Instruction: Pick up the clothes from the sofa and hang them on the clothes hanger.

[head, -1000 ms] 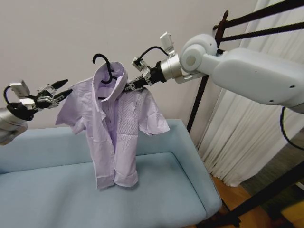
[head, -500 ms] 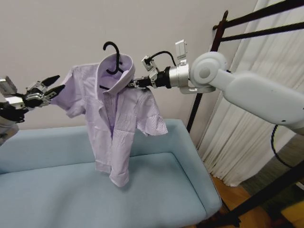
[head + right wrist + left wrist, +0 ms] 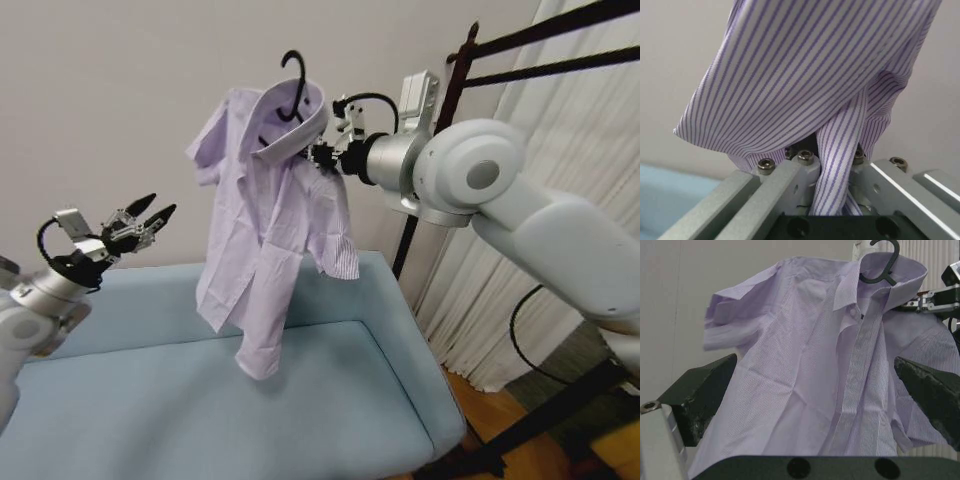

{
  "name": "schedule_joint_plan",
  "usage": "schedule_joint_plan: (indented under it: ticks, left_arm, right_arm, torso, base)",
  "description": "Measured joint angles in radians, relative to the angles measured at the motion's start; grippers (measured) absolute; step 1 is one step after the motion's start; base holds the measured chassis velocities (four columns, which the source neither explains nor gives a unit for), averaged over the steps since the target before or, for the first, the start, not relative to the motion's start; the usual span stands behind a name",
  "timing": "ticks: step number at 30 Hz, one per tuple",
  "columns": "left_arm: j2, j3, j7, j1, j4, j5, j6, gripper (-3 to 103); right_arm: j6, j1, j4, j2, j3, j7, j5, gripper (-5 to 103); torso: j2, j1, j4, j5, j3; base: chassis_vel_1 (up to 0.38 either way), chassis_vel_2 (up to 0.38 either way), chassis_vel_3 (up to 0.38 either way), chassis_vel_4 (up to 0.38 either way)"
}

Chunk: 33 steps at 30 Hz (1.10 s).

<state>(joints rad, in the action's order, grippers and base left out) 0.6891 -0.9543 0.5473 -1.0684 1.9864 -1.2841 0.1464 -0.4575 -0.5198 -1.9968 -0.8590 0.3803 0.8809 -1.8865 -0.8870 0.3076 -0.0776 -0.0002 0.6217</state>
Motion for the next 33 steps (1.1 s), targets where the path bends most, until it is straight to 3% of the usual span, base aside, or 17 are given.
schedule_joint_plan:
  ticks: [3,6,7,11,12,15,22,27,33]
  left_arm:
    - [0.011,-0.017,-0.003,-0.028,0.018,0.003,0.000,100]
    - [0.031,-0.054,-0.041,-0.086,0.057,0.018,0.000,100]
    - [0.031,-0.054,-0.041,-0.086,0.057,0.018,0.000,100]
    - [0.073,-0.094,-0.150,-0.161,0.100,0.091,-0.018,100]
    - [0.073,-0.094,-0.150,-0.161,0.100,0.091,-0.018,100]
    - [0.103,-0.107,-0.215,-0.199,0.111,0.126,-0.034,100]
    - [0.118,-0.125,-0.224,-0.203,0.112,0.129,-0.037,100]
    - [0.146,-0.108,-0.181,-0.195,0.095,0.146,-0.043,100]
    - [0.169,-0.065,-0.157,-0.177,0.078,0.169,-0.054,100]
  right_arm:
    - [0.006,-0.004,-0.008,-0.009,-0.008,0.049,0.010,2]
    - [0.017,-0.035,-0.005,-0.032,-0.012,0.172,0.015,2]
    - [0.017,-0.035,-0.005,-0.032,-0.012,0.172,0.015,2]
    - [0.035,-0.087,0.048,-0.040,0.007,0.299,0.010,2]
    - [0.035,-0.087,0.048,-0.040,0.007,0.299,0.010,2]
    - [0.065,-0.132,0.118,-0.052,0.036,0.401,0.011,2]
    - [0.127,-0.174,0.210,-0.086,0.087,0.516,0.051,2]
    - [0.223,-0.250,0.292,-0.131,0.214,0.639,0.130,2]
    - [0.270,-0.284,0.368,-0.142,0.297,0.653,0.201,2]
  torso:
    - [0.000,0.000,-0.0003,0.0003,0.000]
    - [0.000,0.000,-0.0002,0.0001,0.000]
    - [0.000,0.000,-0.0002,0.0001,0.000]
    - [0.000,0.000,-0.0001,0.0003,0.000]
    - [0.000,0.000,-0.0001,0.0003,0.000]
    - [0.000,0.000,-0.0002,0.0001,0.000]
    - [0.000,0.000,-0.0003,0.0004,0.000]
    - [0.000,0.000,0.0000,0.0000,0.000]
    - [0.000,0.000,-0.0003,0.0000,0.000]
  base:
    - [0.000,0.000,0.000,0.000]
    - [0.000,0.000,0.000,0.000]
    - [0.000,0.000,0.000,0.000]
    - [0.000,0.000,0.000,0.000]
    - [0.000,0.000,0.000,0.000]
    - [0.000,0.000,0.000,0.000]
    - [0.000,0.000,0.000,0.000]
    - [0.000,0.000,0.000,0.000]
    - [0.000,0.000,0.000,0.000]
